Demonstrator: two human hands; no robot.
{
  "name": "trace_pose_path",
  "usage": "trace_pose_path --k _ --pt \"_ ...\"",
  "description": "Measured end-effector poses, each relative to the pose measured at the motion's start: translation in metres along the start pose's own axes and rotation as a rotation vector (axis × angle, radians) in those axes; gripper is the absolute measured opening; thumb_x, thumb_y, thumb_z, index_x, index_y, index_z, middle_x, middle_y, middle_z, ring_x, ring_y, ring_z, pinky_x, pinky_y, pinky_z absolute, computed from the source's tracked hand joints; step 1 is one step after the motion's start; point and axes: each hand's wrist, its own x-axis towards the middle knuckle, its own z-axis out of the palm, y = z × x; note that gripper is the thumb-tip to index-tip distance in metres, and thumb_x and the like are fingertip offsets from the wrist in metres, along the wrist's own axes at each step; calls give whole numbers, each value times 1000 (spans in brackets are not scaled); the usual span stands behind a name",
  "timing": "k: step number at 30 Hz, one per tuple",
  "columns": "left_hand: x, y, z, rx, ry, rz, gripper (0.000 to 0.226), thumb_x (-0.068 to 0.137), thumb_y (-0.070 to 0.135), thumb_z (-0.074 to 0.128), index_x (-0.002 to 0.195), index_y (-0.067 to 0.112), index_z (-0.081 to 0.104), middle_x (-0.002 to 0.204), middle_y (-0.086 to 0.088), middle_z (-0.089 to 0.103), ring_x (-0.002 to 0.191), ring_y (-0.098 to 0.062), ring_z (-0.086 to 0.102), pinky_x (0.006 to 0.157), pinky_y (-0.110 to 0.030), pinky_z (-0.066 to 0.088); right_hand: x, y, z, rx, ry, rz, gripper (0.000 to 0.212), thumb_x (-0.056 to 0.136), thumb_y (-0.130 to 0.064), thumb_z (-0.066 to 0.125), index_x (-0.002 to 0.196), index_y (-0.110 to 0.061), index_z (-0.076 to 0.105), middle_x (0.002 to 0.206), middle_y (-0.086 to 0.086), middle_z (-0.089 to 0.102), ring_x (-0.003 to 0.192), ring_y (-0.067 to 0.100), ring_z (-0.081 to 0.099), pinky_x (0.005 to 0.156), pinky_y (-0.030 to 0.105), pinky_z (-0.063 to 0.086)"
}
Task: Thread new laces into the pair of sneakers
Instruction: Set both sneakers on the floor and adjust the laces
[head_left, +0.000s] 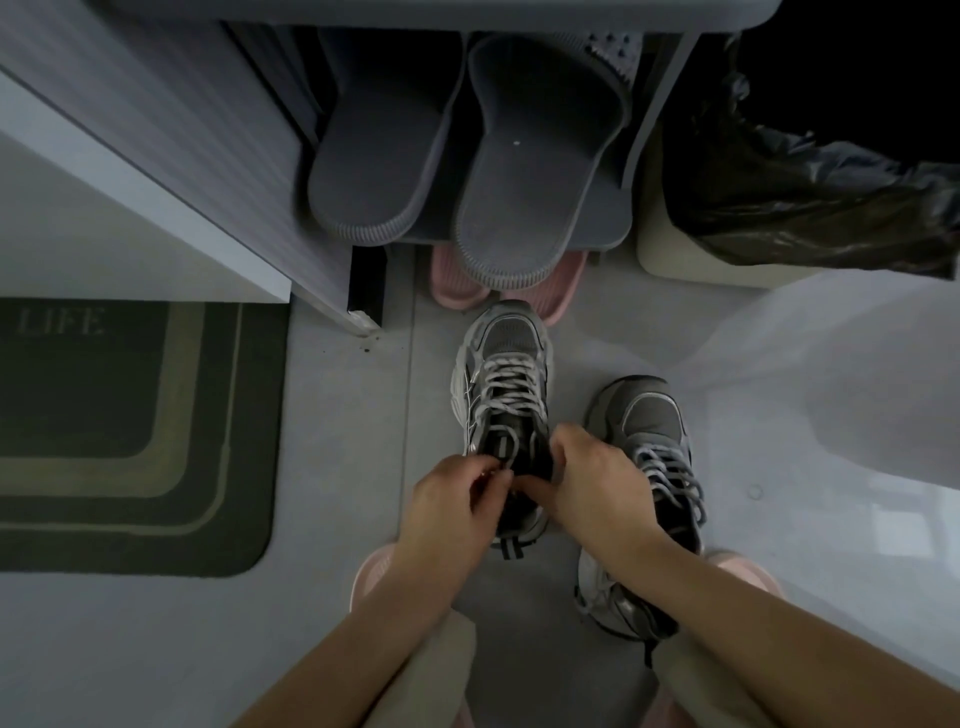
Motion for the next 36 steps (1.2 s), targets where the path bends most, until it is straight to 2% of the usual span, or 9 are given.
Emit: trace_pose_path --k 5,8,12,17,22,24,27,32,36 --pt "-2 -8 -4 32 -28 80 24 85 22 53 88 9 74 78 -7 69 69 -20 63 64 -24 46 7 1 1 98 -26 147 58 68 -56 74 91 -18 36 79 -4 53 84 26 58 60 33 39" --pt "5 -14 -1 178 -54 162 27 77 28 50 70 13 71 65 -5 62 57 -23 60 55 -26 44 12 -2 1 112 -43 142 53 73 -51 71 94 -18 35 83 -2 56 80 25 57 61 34 43" --pt "9 -10 -1 300 -95 141 9 73 19 68 71 11 65 69 -5 61 62 -27 60 55 -31 45 14 6 -21 234 -90 68 44 70 -45 77 82 -20 42 74 -5 54 71 17 55 56 25 39" --pt "8 -3 -17 279 -30 162 10 75 18 76 79 14 68 76 0 62 65 -18 59 62 -29 48 -5 73 -80 317 157 193 29 74 -39 75 70 -17 58 62 -5 56 58 13 51 54 23 36" --pt "4 44 -2 72 16 329 23 83 37 58 88 16 68 78 9 57 69 -3 49 65 -11 38 -32 111 -70 84 -416 380 79 59 -62 75 122 -24 50 97 -8 66 74 9 63 72 26 51" --pt "-1 63 24 159 -216 280 41 81 50 60 104 16 65 88 4 62 79 -7 55 75 -20 44 -38 112 -54 34 -424 300 53 74 -49 72 116 -22 51 101 -1 70 82 17 66 80 30 51" --pt "-4 75 57 518 -507 203 50 85 57 53 106 12 58 106 -10 63 101 -29 59 83 -37 44 -43 107 -46 -54 -260 186 13 86 -29 56 88 -19 48 99 10 69 92 30 62 66 29 40" --pt "9 71 65 489 -385 200 32 87 41 51 91 10 58 96 -12 65 94 -32 61 76 -39 44 -37 104 -53 25 -155 114 4 85 -19 53 83 -17 50 88 10 66 87 33 59 62 29 32" --pt "22 74 64 432 -389 136 32 84 42 55 88 11 60 88 -12 66 89 -32 62 72 -37 47 -23 101 -61 61 -162 102 14 85 -26 55 88 -13 57 81 2 69 86 26 63 65 30 42"
